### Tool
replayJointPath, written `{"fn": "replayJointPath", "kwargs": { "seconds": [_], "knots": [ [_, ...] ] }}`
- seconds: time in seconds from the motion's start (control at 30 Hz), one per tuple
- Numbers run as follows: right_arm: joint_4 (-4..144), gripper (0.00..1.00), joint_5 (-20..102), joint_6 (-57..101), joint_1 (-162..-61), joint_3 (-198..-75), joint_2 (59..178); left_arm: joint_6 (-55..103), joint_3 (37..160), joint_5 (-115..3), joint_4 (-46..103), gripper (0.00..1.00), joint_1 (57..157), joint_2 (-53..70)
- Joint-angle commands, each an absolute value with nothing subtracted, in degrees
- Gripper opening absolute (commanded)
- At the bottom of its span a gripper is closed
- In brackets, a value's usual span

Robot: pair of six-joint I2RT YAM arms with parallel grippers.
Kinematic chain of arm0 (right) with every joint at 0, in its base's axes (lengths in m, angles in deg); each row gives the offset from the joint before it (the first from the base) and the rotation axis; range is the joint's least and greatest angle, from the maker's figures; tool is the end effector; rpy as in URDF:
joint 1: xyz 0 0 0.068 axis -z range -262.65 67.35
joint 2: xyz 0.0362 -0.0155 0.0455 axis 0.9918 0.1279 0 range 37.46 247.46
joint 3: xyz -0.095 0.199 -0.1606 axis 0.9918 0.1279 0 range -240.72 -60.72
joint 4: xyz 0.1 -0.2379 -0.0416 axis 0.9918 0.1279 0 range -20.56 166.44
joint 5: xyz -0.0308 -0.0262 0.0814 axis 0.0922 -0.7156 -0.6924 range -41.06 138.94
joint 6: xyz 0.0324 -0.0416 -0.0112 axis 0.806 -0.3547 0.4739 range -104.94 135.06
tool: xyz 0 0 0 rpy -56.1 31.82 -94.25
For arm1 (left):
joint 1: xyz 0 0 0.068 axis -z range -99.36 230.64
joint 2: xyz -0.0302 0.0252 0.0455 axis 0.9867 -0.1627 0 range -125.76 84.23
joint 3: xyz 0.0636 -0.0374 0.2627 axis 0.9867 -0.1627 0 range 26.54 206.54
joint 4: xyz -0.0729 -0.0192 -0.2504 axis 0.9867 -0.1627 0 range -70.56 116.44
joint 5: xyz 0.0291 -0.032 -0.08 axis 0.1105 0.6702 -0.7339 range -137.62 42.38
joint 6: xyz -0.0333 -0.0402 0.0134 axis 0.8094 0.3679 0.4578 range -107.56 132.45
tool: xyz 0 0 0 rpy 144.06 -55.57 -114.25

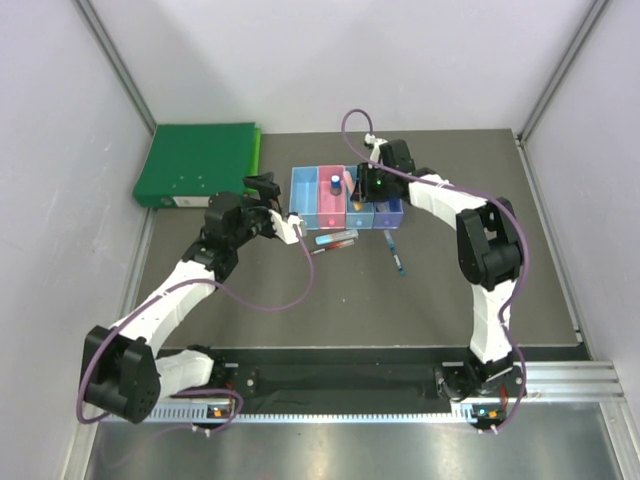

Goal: Sort the stationery into containers
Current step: Place the pen in the storage box, then move the storage box to the center of the board.

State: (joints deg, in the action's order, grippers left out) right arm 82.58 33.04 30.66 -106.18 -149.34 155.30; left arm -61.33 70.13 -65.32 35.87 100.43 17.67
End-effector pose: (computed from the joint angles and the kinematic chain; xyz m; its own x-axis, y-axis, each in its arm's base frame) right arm 0.4236 0.1951 0.2068 -0.7482 -0.0438 -0.6621 -0.3824 0.8439 0.3763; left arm 0.2493 -0.1013 0.2901 0.5152 0.7868 -0.3400 0.3793 0.1464 0.9136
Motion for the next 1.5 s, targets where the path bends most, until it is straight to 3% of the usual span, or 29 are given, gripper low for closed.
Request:
{"fn": "replayJointPath", "kwargs": {
  "seconds": [0.0, 0.4, 0.53, 0.6, 0.73, 0.93, 1.23, 1.47],
  "knots": [
    [81.6, 0.39, 34.1, 29.7, -107.0, -152.8, 154.7, -60.3, 71.0, -67.5, 39.4, 0.99, 100.1, 16.9],
    [83.1, 0.39, 35.8, 26.5, -106.9, -155.6, 151.6, -58.4, 71.6, -69.9, 39.9, 0.99, 100.1, 14.8],
    [85.0, 0.4, 36.9, 22.1, -107.1, -158.0, 148.7, -56.4, 70.7, -76.2, 40.2, 0.99, 100.1, 12.0],
    [86.3, 0.42, 37.2, 17.6, -107.1, -159.8, 146.9, -55.8, 70.4, -80.0, 39.6, 0.99, 100.1, 11.1],
    [88.9, 0.61, 38.8, 8.1, -107.0, -163.3, 143.9, -58.2, 72.1, -89.8, 33.5, 0.99, 100.2, 6.2],
    [89.9, 0.74, 41.8, 2.2, -106.3, -164.8, 139.0, -55.0, 79.4, -98.2, 29.0, 0.99, 100.2, -2.5],
    [89.6, 0.78, 45.6, 0.2, -106.0, -160.6, 134.1, -61.8, 90.4, -104.0, 13.1, 0.98, 100.5, -11.1],
    [88.6, 0.79, 46.7, 0.0, -105.7, -160.0, 134.0, -69.4, 93.1, -102.6, 6.1, 0.77, 100.8, -14.6]
  ]
}}
